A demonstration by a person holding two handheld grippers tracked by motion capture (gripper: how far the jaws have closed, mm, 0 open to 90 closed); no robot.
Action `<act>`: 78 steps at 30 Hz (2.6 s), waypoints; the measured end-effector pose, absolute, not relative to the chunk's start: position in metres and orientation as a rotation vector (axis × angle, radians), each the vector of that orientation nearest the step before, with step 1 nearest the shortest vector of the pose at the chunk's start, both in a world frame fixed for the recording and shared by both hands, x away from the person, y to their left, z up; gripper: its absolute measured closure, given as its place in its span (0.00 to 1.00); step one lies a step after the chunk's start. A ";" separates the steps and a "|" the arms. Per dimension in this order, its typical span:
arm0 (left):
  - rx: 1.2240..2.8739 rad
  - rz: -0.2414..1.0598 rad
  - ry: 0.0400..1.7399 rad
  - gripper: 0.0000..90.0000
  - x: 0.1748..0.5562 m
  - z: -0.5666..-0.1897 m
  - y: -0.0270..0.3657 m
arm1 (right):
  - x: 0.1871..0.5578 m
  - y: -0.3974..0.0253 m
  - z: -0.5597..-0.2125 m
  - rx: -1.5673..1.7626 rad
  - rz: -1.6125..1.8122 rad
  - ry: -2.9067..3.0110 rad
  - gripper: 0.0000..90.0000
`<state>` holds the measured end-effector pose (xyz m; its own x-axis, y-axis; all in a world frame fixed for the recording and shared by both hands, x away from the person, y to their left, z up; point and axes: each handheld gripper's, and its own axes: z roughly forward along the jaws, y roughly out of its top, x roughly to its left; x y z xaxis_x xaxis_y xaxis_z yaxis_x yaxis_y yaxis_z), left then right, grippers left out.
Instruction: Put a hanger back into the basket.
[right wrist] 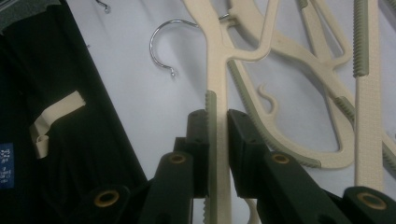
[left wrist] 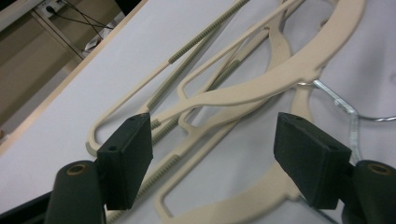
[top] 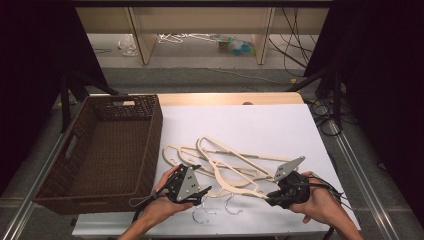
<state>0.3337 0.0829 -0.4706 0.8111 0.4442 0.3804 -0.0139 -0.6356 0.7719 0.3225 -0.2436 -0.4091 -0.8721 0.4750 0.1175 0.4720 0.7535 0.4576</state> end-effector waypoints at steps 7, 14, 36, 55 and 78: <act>2.244 0.786 0.110 0.37 0.338 -0.474 0.063 | 0.321 -0.246 -0.405 0.770 0.773 2.941 0.89; 2.260 0.820 -0.029 0.41 0.342 -0.476 0.050 | 0.323 -0.247 -0.407 0.749 0.779 2.938 0.89; 2.279 0.877 -0.545 0.83 0.336 -0.464 0.031 | 0.341 -0.268 -0.425 0.657 0.880 2.984 0.89; 2.241 1.034 -0.557 0.95 0.338 -0.409 0.030 | 0.343 -0.291 -0.376 0.740 1.133 2.549 0.48; 2.185 0.657 0.214 0.95 0.386 -0.308 0.066 | 0.326 -0.260 -0.378 0.711 1.262 2.465 0.31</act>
